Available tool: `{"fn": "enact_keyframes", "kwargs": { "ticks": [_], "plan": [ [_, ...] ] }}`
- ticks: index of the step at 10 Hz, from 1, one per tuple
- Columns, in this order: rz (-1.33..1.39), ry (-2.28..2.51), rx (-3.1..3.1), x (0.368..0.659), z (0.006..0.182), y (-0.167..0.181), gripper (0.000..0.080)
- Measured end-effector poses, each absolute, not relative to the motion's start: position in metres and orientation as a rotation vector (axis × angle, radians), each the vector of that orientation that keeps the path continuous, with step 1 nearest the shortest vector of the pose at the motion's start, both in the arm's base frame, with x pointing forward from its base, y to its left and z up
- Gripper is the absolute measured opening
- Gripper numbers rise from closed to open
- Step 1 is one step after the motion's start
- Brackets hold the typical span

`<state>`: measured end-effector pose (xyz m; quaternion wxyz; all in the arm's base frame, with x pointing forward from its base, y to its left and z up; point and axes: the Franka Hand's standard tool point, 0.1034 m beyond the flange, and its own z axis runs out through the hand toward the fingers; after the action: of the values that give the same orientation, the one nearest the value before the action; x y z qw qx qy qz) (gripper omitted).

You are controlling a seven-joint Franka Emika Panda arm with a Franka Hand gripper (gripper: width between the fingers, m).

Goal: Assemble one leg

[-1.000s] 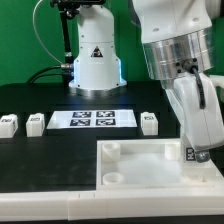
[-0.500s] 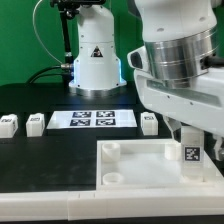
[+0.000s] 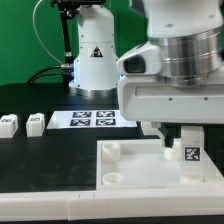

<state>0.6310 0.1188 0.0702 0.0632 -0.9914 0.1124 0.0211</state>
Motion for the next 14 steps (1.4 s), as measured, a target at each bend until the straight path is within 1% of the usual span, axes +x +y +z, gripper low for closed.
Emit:
{"fn": "enact_keyframes", "kwargs": {
  "ticks": [1, 2, 3, 4, 7, 8, 10, 11, 14],
  "plan": [
    [0.065, 0.354, -2.993, 0.6309, 0.07, 0.1192, 0.0533],
    [0.066, 0.37, -2.991, 0.6309, 0.07, 0.1194, 0.0533],
    [0.073, 0.462, -2.978, 0.6308, 0.0698, 0.1197, 0.0398],
    [0.081, 0.584, -2.958, 0.6307, 0.0698, 0.1199, 0.029],
    [0.133, 1.136, -2.756, 0.6357, 0.0698, 0.1182, 0.029],
    [0.154, 1.408, -2.596, 0.6382, 0.0688, 0.1167, 0.029],
    [0.15, 1.8, -2.274, 0.6393, 0.0683, 0.1146, 0.029],
    [0.166, 1.903, -2.194, 0.639, 0.0679, 0.116, 0.029],
    [0.159, 1.758, -2.321, 0.6373, 0.0676, 0.116, 0.0298]
  ]
}}
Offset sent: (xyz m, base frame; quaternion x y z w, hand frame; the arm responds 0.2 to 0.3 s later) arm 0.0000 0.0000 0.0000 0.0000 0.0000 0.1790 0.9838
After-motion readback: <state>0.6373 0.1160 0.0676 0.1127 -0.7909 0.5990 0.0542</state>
